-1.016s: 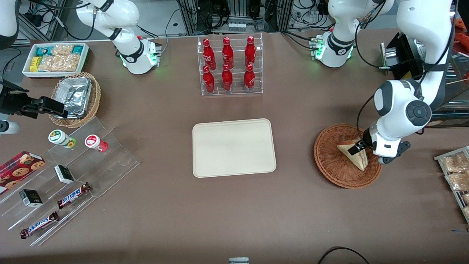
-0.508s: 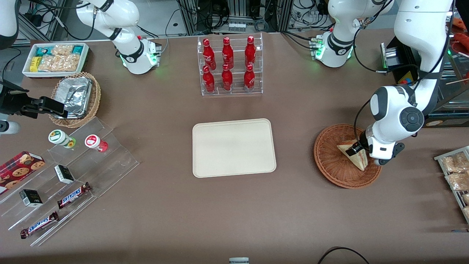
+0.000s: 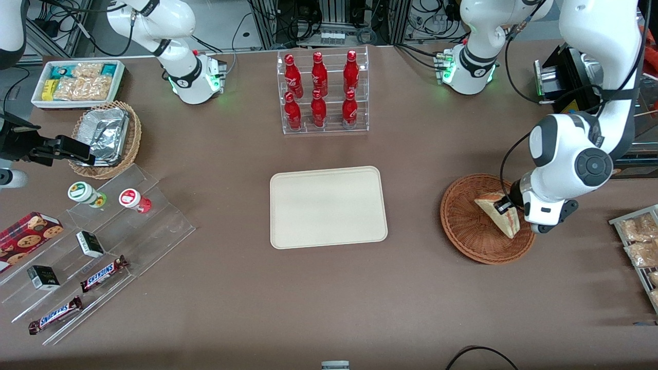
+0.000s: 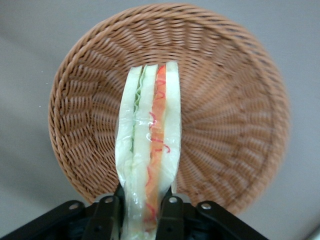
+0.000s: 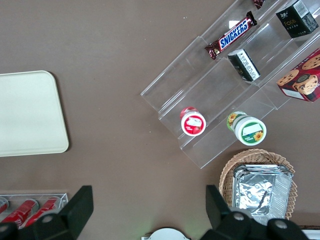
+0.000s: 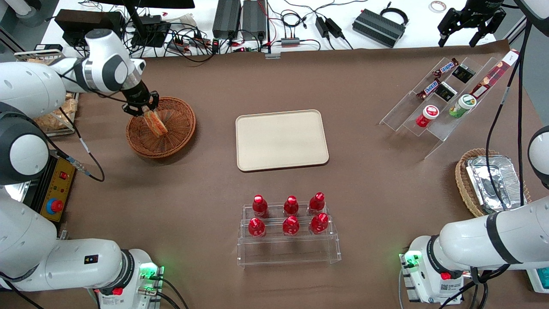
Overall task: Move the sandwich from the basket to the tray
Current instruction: 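Lift the sandwich and carry it over the cream tray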
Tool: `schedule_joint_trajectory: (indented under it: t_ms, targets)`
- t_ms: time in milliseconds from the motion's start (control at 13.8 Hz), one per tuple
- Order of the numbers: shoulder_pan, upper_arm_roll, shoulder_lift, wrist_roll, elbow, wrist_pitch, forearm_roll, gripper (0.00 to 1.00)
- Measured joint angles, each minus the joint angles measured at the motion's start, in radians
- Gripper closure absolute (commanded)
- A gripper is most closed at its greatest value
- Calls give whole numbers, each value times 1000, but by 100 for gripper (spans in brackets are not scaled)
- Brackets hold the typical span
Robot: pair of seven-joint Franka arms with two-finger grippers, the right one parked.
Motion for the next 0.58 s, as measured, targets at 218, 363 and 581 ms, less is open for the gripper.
schedule_joint_trajectory:
  t_ms: [218, 363, 581]
  targets:
    - [-13, -79, 3, 4, 63, -39, 0, 100]
    - [-40, -128, 27, 4, 90, -39, 1, 100]
    - [-138, -148, 91, 4, 139, -39, 1, 100]
